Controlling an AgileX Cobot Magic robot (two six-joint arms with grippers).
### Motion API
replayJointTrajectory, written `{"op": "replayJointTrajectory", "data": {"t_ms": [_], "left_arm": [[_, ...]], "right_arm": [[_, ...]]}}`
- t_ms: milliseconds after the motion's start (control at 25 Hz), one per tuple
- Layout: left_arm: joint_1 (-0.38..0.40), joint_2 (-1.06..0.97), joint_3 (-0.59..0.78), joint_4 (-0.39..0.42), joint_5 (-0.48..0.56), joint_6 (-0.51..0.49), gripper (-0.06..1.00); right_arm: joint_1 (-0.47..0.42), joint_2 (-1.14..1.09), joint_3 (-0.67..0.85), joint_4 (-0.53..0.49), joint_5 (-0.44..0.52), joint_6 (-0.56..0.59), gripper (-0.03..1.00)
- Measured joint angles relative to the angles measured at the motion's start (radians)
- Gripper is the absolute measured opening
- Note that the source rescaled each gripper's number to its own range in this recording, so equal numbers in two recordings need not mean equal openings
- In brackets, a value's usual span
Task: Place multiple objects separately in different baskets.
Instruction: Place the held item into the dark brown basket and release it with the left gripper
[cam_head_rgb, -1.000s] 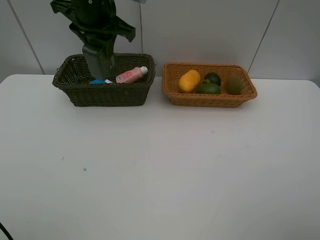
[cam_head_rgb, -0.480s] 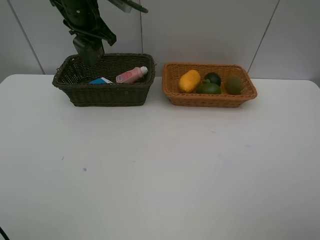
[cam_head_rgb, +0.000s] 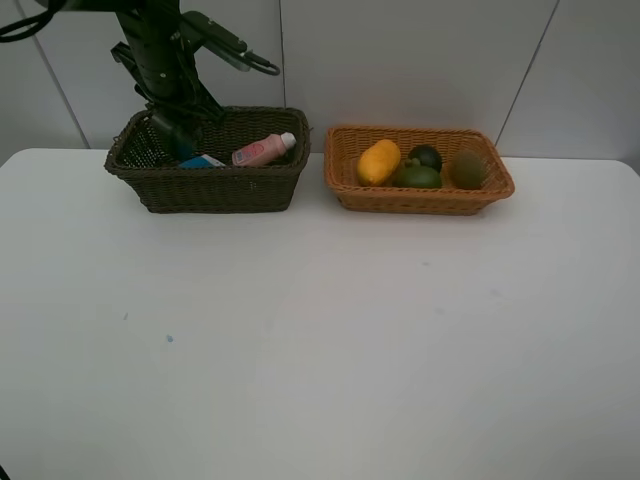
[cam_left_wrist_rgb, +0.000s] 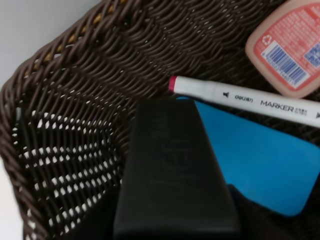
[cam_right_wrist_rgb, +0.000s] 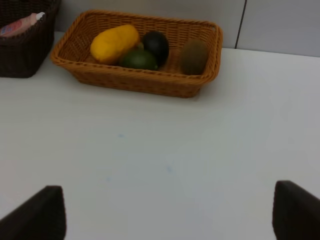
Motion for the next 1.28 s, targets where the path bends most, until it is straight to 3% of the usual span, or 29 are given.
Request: {"op": "replayJointTrajectory", "data": {"t_ms": [640,680,800,880,960,1280], "left_arm": [[0.031,0.023,0.000,-0.074,-0.062,0.004,0.14],[0.031,0.023,0.000,-0.075,-0.066,0.009,0.24],[0.032,0.023,-0.002,-0.075,-0.091,0.019,0.75],[0.032,0.023,-0.002,-0.075,-0.093,0.022,0.92],[0.032,0.023,-0.002,-0.074,-0.094,0.022,0.97],[0.032,0.023,-0.002,-0.074,-0.095,0.022,1.00]], "right_arm": [[0.000,0.000,0.000,0.000,0.000,0.000,1.00],[0.000,0.000,0.000,0.000,0.000,0.000,1.00],[0.000,0.000,0.000,0.000,0.000,0.000,1.00],[0.000,0.000,0.000,0.000,0.000,0.000,1.00],[0.000,0.000,0.000,0.000,0.000,0.000,1.00],[0.000,0.000,0.000,0.000,0.000,0.000,1.00]]}}
